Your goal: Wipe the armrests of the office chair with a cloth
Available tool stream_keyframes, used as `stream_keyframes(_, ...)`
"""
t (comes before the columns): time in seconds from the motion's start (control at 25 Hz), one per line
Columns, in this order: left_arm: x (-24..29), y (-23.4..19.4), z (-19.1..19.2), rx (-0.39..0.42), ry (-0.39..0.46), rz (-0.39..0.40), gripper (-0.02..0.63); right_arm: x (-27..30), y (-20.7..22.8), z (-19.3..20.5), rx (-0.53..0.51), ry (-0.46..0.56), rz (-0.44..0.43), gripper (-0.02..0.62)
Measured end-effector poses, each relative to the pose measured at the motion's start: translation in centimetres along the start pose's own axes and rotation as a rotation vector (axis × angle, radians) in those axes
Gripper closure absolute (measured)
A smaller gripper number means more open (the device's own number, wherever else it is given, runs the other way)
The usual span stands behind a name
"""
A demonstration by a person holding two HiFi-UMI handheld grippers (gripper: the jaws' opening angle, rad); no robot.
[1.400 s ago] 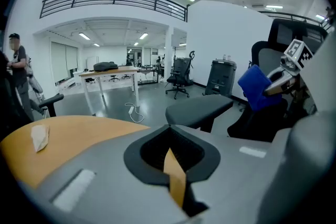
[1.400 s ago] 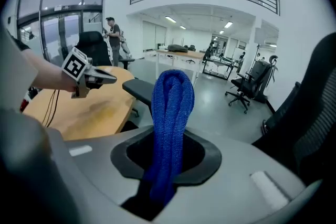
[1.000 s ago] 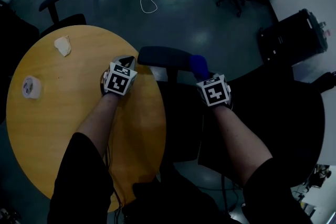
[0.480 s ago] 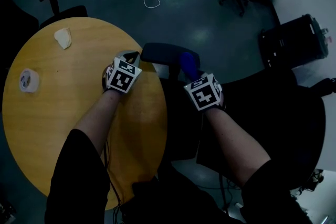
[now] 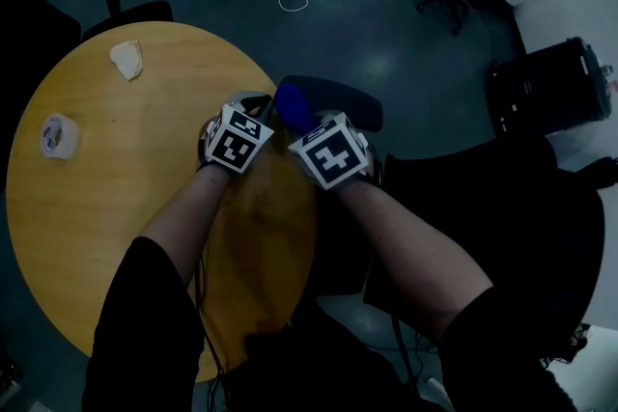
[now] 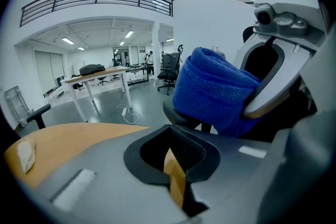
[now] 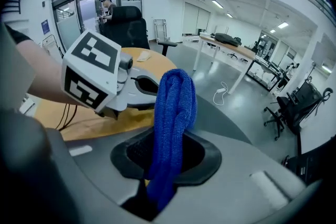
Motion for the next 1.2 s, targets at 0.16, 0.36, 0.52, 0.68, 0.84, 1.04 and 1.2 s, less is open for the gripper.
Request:
stream_keyframes(0.16, 0.0, -0.3, -0.1, -0.017, 0.024, 0.001, 0.594, 0.2, -1.2, -1.6, 0.017, 0.028, -0.087, 0.502)
stream_keyframes(0.36, 0.0, -0.1, -0.1, -0.058, 0.034, 0.013, 0.594, -2.2, 0.6, -1.2, 0.103, 0.09, -0.125, 0.502)
stream_keyframes(0.52, 0.1, -0.5, -0.6, -0.06, 0.056, 0.018, 0.594, -5.6, 8.1, 0.6, 0.128, 0.111, 0.004, 0.502)
stream_keyframes(0.68, 0.2, -0.7, -1.0, -0.071, 0.068, 0.012, 0.594, -6.8, 17.4, 4.1, 0.079, 0.028, 0.21, 0.502)
stream_keyframes(0.84, 0.4, -0.7, -1.1, -0.085, 0.074, 0.016, 0.594, -5.0, 21.2, 8.4, 0.026, -0.109, 0.277, 0.502)
stream_keyframes(1.04, 0.8, -0.8, -1.1, -0.077, 0.064, 0.015, 0.594, -2.3, 19.3, 7.9, -0.043, -0.105, 0.223, 0.503)
stream_keyframes(1.2, 0.8, -0.9, -0.9, -0.079, 0.064, 0.011, 0.594, -1.4, 19.3, 6.9, -0.055, -0.1, 0.219, 0.503)
Point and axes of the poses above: the fingertips, and each gripper's own axes: x forward along the fingers, y to its right, z out of its underside, the point moved 1 cm from there along -x, backward along the fingers, and after that the axes turned 7 degrees about z, right-handed, at the moved point
